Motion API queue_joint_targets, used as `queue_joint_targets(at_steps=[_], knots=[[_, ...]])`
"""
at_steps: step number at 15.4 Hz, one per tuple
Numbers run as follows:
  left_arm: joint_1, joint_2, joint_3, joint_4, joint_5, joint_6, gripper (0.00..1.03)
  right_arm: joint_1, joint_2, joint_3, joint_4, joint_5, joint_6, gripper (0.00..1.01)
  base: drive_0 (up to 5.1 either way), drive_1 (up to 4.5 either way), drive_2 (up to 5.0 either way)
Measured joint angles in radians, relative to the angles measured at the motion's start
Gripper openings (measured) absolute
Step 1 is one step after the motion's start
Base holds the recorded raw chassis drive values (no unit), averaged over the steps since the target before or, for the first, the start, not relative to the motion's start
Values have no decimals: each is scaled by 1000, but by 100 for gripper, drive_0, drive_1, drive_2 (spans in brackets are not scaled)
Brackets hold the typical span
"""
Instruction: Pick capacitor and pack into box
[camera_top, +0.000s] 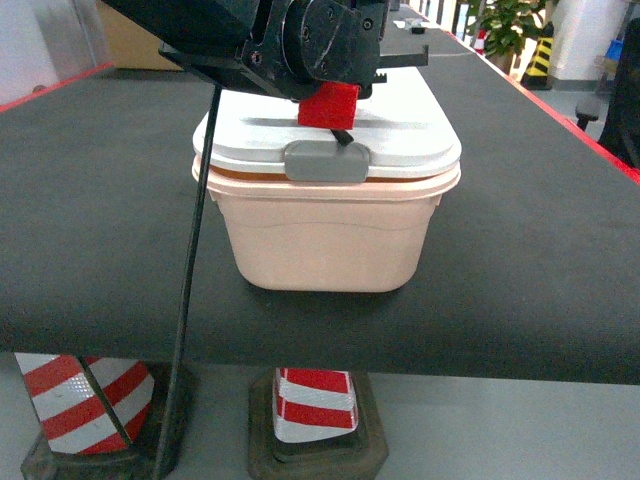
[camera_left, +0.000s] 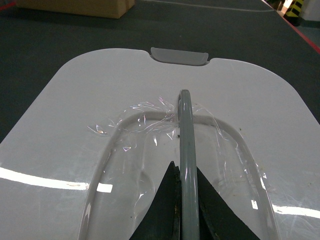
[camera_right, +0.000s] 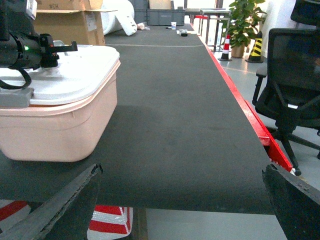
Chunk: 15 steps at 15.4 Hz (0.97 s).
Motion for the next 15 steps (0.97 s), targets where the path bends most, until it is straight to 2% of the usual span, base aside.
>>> queue_joint_targets(at_steps=[15], knots=[[5, -10, -53, 28, 22, -1, 2, 0, 0, 0, 0, 0, 0, 98, 0, 0, 0]])
